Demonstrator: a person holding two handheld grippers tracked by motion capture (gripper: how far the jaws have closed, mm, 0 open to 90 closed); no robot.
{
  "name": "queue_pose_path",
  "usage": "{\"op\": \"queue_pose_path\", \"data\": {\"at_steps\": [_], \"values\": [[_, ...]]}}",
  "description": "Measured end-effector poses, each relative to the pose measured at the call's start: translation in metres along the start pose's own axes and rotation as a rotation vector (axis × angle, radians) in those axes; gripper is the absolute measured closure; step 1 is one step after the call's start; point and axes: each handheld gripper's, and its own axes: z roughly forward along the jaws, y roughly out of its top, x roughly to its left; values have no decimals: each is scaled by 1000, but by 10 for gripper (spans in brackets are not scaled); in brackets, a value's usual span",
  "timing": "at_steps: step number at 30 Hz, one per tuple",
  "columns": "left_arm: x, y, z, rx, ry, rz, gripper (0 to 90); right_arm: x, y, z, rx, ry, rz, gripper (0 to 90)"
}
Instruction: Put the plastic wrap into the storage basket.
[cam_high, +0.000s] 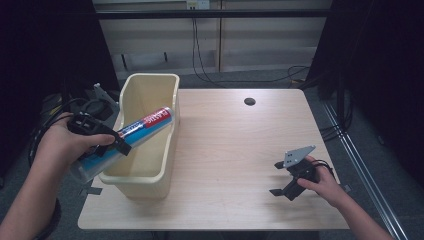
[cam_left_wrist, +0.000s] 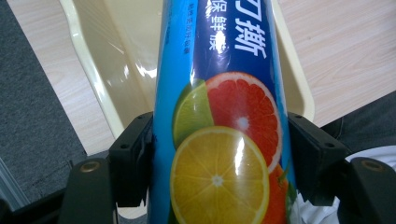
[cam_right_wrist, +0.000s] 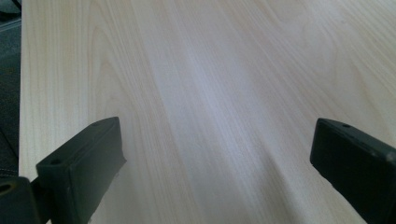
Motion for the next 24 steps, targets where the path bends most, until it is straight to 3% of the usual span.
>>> {"op": "queue_pose_path", "data": {"at_steps": [8,12,22,24], "values": [[2,-6,1,-2,-5,-26,323,0,0,-1,-4,-5,2,25],[3,-7,0,7,14,-32,322,1,-1,-1,-5,-4,2,25],[4,-3,13,23,14,-58,323,1,0,-1,-8,3,-4,25],[3,-2,20,54,17,-54,321,2,-1,0,-10,6,-4,25]]}}
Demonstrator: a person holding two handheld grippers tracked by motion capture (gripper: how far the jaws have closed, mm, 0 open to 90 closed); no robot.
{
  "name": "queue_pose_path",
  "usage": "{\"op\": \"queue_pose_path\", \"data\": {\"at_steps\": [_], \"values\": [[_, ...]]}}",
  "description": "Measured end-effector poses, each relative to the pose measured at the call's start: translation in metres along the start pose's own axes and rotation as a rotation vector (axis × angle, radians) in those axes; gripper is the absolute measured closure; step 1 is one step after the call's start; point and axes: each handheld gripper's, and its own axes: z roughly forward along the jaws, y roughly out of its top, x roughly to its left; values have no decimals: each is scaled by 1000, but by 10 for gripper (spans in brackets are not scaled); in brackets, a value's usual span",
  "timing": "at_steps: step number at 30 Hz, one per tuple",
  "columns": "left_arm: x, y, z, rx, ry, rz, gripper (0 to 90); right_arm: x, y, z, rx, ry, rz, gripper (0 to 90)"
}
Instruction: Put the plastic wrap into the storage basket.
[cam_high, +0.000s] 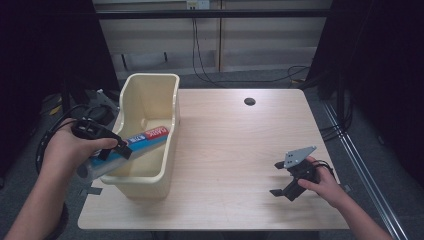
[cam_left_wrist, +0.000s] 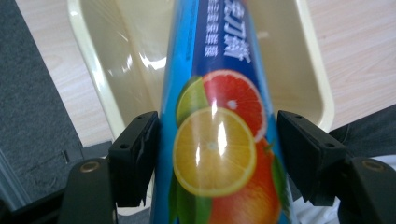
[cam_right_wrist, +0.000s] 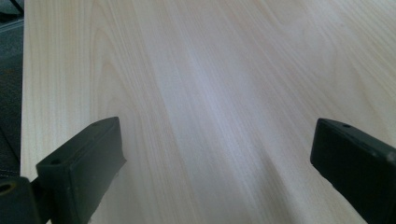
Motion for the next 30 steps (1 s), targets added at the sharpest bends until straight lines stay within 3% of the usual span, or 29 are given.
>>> {"op": "queue_pose_path", "data": {"at_steps": [1,2,3,4,5,7,8,15,19,24,26,30], "values": [[0,0,2,-9,-4,-11,325,0,0,0,3,-3,0,25],[2,1,-2,-76,-18,-14,377,0,0,0,3,-3,-3,24],[7,0,-14,-196,-76,-35,787,0,0,0,4,-8,-1,25],[8,1,-25,-263,-99,-49,889,1,-1,0,8,-9,3,26],[5,3,-31,-221,-13,-3,898,1,-1,-1,6,-11,1,24],[-3,5,-27,-156,-36,3,785,1,-1,-1,6,-9,-1,26],[-6,6,-26,-144,-18,30,753,1,-1,-1,5,-10,3,24],[-10,14,-11,-142,-21,26,590,3,-4,-1,13,-9,-6,26],[-13,20,-6,-147,-50,0,484,1,-6,-2,4,-11,3,23],[-16,24,0,-139,-65,0,351,3,-5,-2,6,-18,-1,25],[-19,25,4,-146,-83,1,328,3,-6,-1,9,-18,4,24],[-21,27,7,-152,-81,10,273,4,-6,-2,6,-22,5,25]]}}
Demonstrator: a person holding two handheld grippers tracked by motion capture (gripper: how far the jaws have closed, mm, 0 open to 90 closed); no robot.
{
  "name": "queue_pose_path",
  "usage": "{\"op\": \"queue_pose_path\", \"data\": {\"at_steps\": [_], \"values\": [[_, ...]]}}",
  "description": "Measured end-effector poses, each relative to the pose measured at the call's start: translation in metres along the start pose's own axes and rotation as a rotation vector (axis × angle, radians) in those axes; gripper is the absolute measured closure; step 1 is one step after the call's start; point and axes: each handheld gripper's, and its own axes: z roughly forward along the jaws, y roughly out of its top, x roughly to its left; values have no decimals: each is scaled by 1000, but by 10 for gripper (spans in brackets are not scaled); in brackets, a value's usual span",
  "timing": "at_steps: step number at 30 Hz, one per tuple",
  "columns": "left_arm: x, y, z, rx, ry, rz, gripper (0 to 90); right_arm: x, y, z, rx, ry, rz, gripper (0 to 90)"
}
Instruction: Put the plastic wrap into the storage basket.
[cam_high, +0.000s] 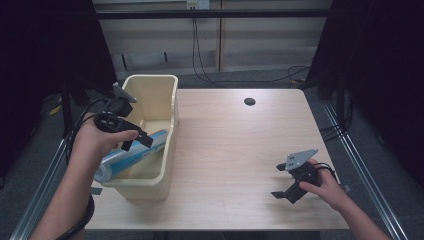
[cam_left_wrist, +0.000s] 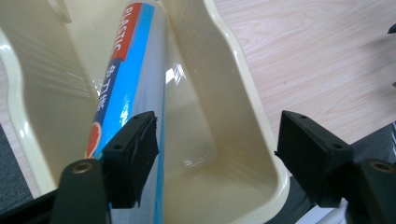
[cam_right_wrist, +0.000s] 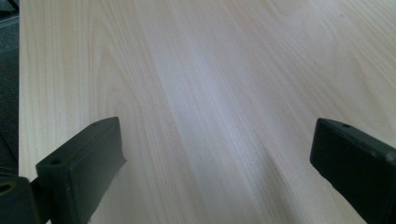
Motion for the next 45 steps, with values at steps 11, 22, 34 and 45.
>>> {"op": "queue_pose_path", "data": {"at_steps": [11,22,34,45], "values": [[-17,11,15,-39,-27,32,153,0,-2,1,1,-9,2,26],[-38,24,30,-63,-45,79,125,0,-2,-1,-9,-18,5,24],[-62,37,48,-79,-91,121,105,0,-4,-2,-13,-18,8,24],[-80,45,69,-62,-127,167,96,0,-4,0,-11,-25,4,25]]}}
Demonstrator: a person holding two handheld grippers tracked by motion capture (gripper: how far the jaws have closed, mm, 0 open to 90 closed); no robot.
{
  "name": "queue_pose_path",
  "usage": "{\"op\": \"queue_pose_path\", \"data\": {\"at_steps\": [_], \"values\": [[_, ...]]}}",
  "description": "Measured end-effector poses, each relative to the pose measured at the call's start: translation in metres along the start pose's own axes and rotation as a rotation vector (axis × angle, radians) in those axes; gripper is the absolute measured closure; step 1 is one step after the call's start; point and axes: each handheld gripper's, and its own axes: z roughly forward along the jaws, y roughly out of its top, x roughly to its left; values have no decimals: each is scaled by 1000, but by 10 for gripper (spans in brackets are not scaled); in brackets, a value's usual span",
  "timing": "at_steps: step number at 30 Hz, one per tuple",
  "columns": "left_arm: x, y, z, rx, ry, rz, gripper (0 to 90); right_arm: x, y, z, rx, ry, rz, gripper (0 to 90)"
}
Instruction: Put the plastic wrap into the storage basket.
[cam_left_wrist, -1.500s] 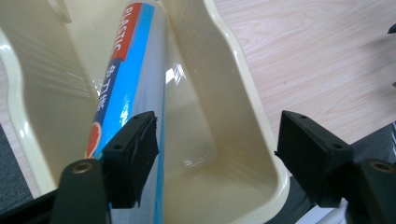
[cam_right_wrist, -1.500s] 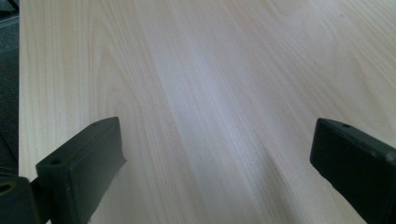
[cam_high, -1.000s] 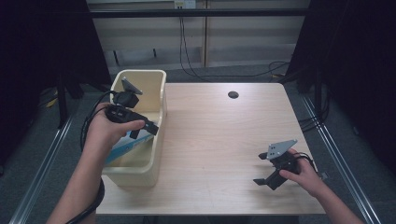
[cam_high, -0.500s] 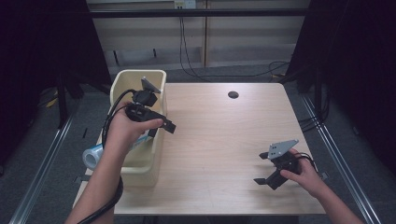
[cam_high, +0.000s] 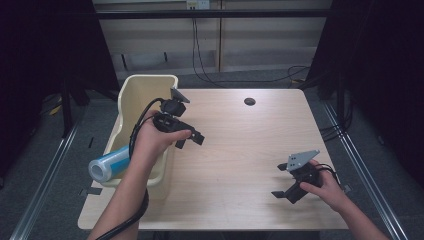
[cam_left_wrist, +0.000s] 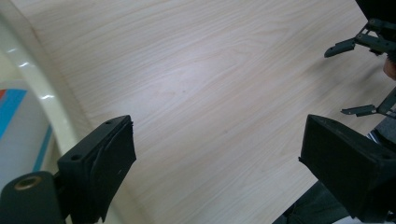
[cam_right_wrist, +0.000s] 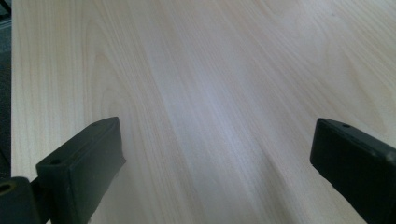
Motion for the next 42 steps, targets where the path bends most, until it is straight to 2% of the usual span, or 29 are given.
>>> {"op": "queue_pose_path", "data": {"at_steps": [11,18,21,22,26,27,28,34,38,40,42], "values": [[-11,4,21,9,-29,20,89,-1,-1,-1,-3,-9,1,25],[-19,4,33,5,-46,52,87,-2,-3,0,0,-2,10,24],[-24,3,39,3,-71,48,81,-2,-3,0,-3,-9,12,24],[-25,3,42,12,-67,67,80,-1,-3,0,-1,-11,14,24],[-30,2,53,10,-94,65,80,0,-3,0,3,-18,11,25],[-32,1,58,2,-97,51,79,0,-3,0,3,-18,12,25],[-32,0,61,10,-104,60,79,-1,-3,0,1,-18,7,25],[-35,-2,77,27,-104,82,79,0,-5,0,5,-13,17,25],[-38,-4,84,17,-104,90,79,0,-5,1,13,-21,24,25],[-38,-4,87,7,-101,90,79,0,-5,0,9,-24,43,25],[-38,-6,92,0,-88,96,78,-1,-6,1,6,-25,43,24]]}}
